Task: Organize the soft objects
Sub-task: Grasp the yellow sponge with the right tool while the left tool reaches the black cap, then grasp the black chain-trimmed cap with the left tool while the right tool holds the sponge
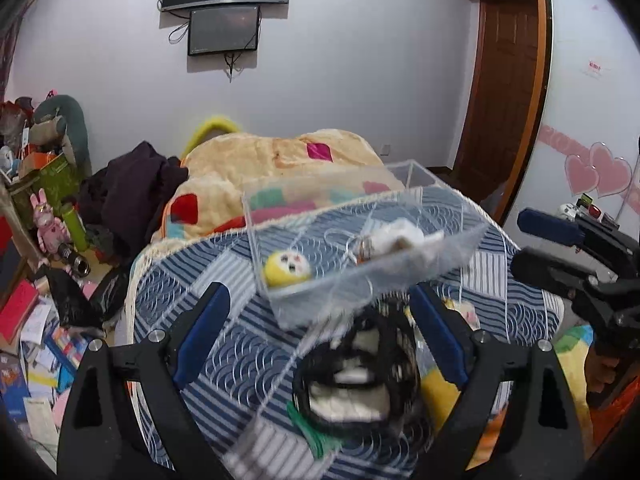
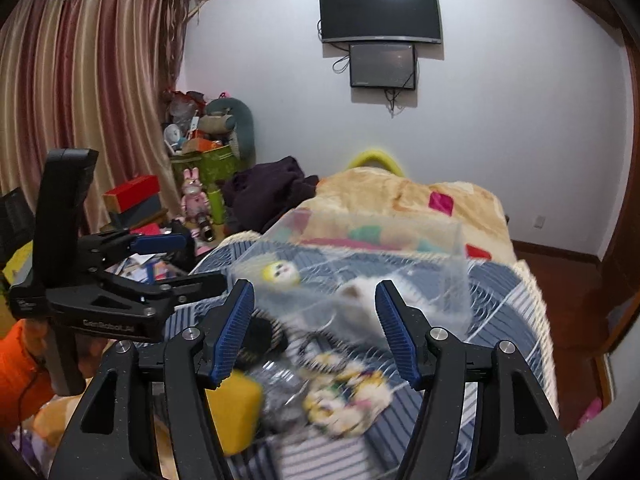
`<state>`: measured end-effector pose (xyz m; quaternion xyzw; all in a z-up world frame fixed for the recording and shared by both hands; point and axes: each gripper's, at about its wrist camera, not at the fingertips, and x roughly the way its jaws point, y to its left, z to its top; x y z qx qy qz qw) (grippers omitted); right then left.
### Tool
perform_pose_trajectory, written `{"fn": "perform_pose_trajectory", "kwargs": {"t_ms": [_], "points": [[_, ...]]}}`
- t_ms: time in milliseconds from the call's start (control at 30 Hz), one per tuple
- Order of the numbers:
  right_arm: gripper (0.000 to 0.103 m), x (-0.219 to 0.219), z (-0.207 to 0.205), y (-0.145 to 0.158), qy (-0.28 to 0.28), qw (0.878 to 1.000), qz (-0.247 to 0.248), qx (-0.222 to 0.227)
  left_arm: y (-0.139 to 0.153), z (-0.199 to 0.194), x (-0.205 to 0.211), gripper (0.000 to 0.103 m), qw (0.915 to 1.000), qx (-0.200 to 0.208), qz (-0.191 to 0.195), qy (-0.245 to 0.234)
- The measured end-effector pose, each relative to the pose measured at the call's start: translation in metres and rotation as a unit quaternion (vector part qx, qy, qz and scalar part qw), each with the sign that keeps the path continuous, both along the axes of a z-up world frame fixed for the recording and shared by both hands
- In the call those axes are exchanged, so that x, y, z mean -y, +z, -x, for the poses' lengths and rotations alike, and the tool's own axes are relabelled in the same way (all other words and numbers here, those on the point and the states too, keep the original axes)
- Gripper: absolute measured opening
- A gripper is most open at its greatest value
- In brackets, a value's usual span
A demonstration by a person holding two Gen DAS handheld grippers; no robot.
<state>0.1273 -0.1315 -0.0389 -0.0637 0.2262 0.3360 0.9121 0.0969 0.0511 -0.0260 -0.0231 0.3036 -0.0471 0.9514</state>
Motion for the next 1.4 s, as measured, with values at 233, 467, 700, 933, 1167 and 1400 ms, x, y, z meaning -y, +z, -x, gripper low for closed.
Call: {"fn": "perform_pose_trajectory", "kwargs": {"t_ms": [233, 467, 700, 933, 1167, 1400], "points": [[0.060, -0.011, 0.022, -0.041, 0.040, 0.998, 0.016, -0.053, -0.019, 0.034, 0.004, 0.092, 0.9996, -0.007, -0.026, 0.003], [0.049, -0.020, 0.023, -0.066, 0.058, 0.993, 0.003, -0.102, -0.028, 0.050, 0.011, 0.092, 0.9997, -0.013, -0.020, -0.009], [0.028, -0.017, 0.019, -0.075, 0.063, 0.991, -0.006, -0.116, -0.038, 0.036, 0.017, 0.092, 0.9996, -0.019, 0.005, -0.022], [0.027, 0.006, 0.021, -0.060, 0.030, 0.996, -0.019, -0.087, -0.049, 0.007, 0.027, 0.065, 0.9973, -0.040, 0.046, -0.040], [0.027, 0.029, 0.014, -0.047, -0.004, 0.998, -0.028, -0.064, -0.045, 0.002, 0.035, 0.016, 0.9966, -0.036, 0.046, -0.058], [0.027, 0.048, 0.003, -0.023, -0.028, 0.997, -0.058, -0.042, -0.011, 0.008, 0.030, 0.013, 0.9975, 0.005, 0.041, -0.057]]}}
